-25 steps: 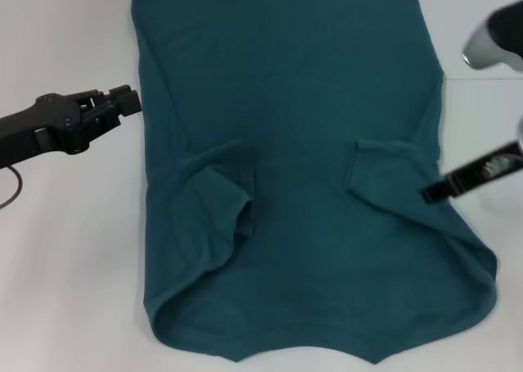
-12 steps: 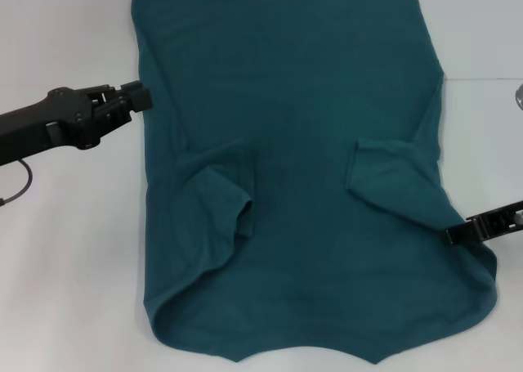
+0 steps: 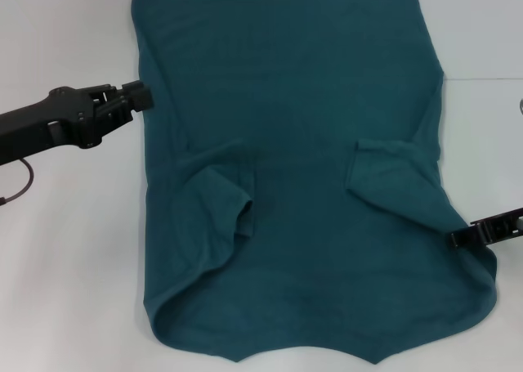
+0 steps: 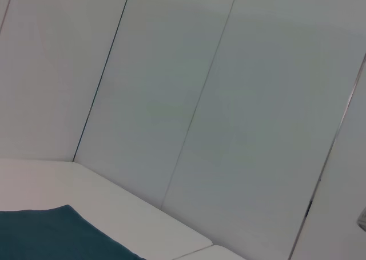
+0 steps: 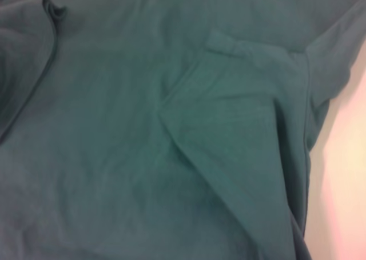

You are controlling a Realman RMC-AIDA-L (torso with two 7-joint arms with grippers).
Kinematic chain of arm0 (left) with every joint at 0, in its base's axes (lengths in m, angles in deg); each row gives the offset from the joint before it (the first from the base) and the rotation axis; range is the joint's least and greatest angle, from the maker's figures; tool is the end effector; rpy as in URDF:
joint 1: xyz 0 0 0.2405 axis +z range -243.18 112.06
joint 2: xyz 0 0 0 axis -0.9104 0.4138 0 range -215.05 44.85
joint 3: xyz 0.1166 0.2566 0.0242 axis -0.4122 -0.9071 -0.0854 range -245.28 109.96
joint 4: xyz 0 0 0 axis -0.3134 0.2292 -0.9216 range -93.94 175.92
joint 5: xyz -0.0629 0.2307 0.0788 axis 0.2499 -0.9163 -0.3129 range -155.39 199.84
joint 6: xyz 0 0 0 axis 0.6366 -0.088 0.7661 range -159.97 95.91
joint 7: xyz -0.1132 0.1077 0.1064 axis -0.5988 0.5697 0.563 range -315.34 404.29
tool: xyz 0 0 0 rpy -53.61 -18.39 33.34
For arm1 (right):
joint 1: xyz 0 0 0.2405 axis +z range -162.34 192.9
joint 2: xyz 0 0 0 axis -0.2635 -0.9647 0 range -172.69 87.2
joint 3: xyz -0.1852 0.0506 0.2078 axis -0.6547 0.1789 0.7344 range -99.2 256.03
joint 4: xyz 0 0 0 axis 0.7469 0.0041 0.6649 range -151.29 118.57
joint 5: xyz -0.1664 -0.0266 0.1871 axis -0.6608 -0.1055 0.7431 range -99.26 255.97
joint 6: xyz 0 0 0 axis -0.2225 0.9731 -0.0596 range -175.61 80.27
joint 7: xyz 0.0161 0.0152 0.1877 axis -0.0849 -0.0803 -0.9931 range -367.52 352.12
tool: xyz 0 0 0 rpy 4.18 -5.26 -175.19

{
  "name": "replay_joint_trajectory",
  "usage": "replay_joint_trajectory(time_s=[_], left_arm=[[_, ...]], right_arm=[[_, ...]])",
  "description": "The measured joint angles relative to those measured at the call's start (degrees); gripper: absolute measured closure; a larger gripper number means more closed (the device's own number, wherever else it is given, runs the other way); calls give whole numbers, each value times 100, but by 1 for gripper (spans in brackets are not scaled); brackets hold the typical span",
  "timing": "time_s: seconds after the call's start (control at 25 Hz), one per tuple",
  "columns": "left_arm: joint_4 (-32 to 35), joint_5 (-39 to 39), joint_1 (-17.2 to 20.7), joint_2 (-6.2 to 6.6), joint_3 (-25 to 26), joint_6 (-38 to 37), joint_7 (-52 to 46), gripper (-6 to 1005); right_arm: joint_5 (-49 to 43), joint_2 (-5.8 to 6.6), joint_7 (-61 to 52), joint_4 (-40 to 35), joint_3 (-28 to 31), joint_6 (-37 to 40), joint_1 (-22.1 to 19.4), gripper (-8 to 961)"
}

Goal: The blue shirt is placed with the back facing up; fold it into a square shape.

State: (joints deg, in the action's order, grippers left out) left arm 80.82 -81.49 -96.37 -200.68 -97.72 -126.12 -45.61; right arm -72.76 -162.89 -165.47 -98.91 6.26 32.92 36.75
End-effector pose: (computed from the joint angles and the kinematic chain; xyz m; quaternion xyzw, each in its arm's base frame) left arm -0.2754 0.4179 0.0366 -0.8705 -0.2660 -0.3715 0.1830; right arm 0.2841 0.4064 -0.0069 -0.8157 0.4946 -0.0903 0.2863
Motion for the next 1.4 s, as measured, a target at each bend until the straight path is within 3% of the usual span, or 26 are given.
replay_joint_trajectory(time_s=[0.68, 1.04, 1.12, 1.36, 1.4], left_arm=[[-84, -6, 6, 7, 0, 94, 7, 827], [-86, -8, 39, 9, 1, 95, 7, 826], [-86, -8, 43, 9, 0, 95, 6, 826], [-81, -8, 53, 9, 0, 93, 0, 827], [-81, -8, 53, 9, 0, 93, -3, 827]], right_arm=[[-5, 26, 180, 905, 10, -489, 381, 420], [-20, 34, 296, 933, 19, -558, 402, 487], [-23, 36, 303, 887, 19, -553, 400, 701], [-23, 36, 308, 812, 19, -540, 396, 931], [-23, 36, 312, 797, 23, -540, 395, 935]])
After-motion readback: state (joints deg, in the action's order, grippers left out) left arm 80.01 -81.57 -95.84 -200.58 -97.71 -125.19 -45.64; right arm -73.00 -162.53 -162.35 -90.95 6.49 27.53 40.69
